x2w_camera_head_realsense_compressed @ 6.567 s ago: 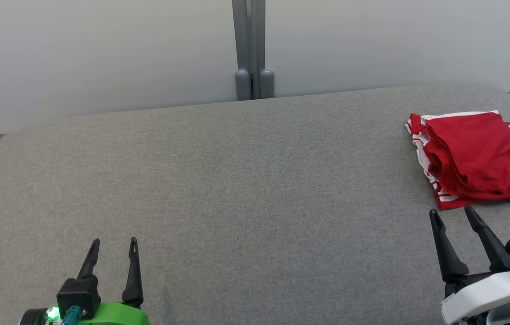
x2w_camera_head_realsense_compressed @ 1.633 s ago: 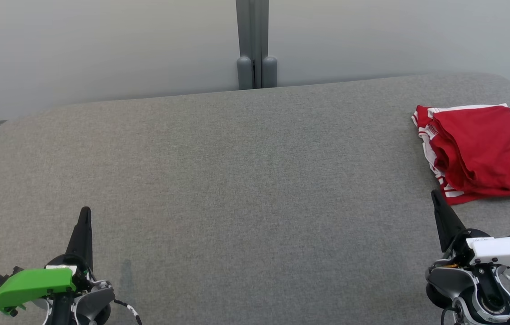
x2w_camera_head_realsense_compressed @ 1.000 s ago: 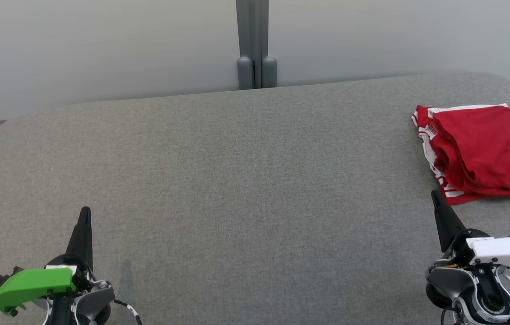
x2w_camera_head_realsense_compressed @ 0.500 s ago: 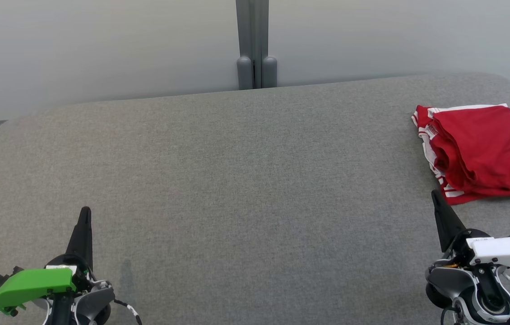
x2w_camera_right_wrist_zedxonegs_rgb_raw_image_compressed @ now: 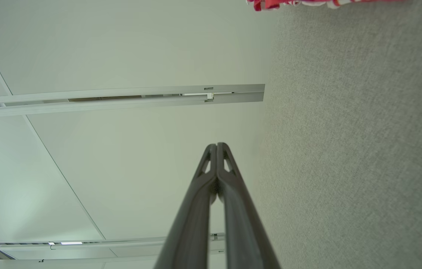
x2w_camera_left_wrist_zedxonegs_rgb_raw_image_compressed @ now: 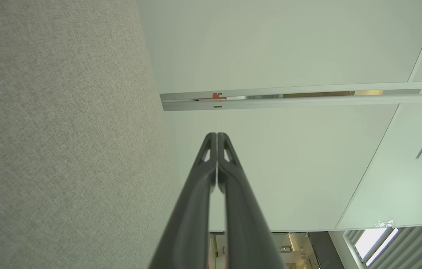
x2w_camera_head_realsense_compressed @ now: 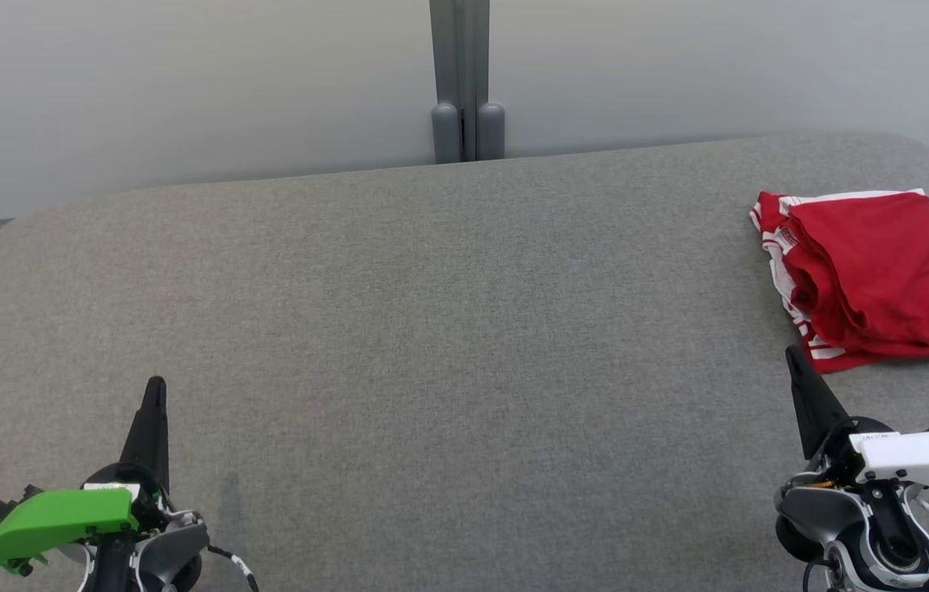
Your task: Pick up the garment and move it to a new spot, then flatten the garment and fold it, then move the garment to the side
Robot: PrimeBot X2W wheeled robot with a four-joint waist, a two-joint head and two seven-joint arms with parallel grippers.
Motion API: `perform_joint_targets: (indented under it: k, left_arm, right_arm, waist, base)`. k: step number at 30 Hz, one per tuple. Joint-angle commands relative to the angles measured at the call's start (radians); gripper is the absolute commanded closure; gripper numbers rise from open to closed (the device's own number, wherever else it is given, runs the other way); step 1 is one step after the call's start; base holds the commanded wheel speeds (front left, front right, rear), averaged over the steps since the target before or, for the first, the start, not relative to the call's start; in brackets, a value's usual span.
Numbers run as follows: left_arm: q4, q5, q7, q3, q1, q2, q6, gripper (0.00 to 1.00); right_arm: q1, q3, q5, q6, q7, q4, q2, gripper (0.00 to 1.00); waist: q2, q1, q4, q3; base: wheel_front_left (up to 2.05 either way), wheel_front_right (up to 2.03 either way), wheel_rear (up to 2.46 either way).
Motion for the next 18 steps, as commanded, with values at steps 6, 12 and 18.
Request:
perform_joint_targets:
  k: [6, 12, 18]
  left_arm:
    - [0.001, -0.005, 0.003, 0.001, -0.010, 0.003, -0.004, 1.00]
    - [0.000, -0.005, 0.003, 0.001, -0.010, 0.003, -0.004, 1.00]
    - [0.001, -0.005, 0.003, 0.001, -0.010, 0.003, -0.004, 1.00]
  right_arm:
    - [-0.007, -0.002, -0.003, 0.001, 0.004, 0.001, 0.000, 1.00]
    - [-0.007, -0.003, -0.003, 0.001, 0.005, 0.001, 0.000, 1.00]
    - [-0.007, -0.003, -0.004, 0.001, 0.005, 0.001, 0.000, 1.00]
  waist:
    - [0.0000, 0.0000, 0.000, 0.000]
    - [0.0000, 0.0000, 0.000, 0.000]
    - [0.0000, 0.0000, 0.000, 0.000]
  base:
    - [0.00, 0.00, 0.00]
    - [0.00, 0.00, 0.00]
    - [0.00, 0.00, 0.00]
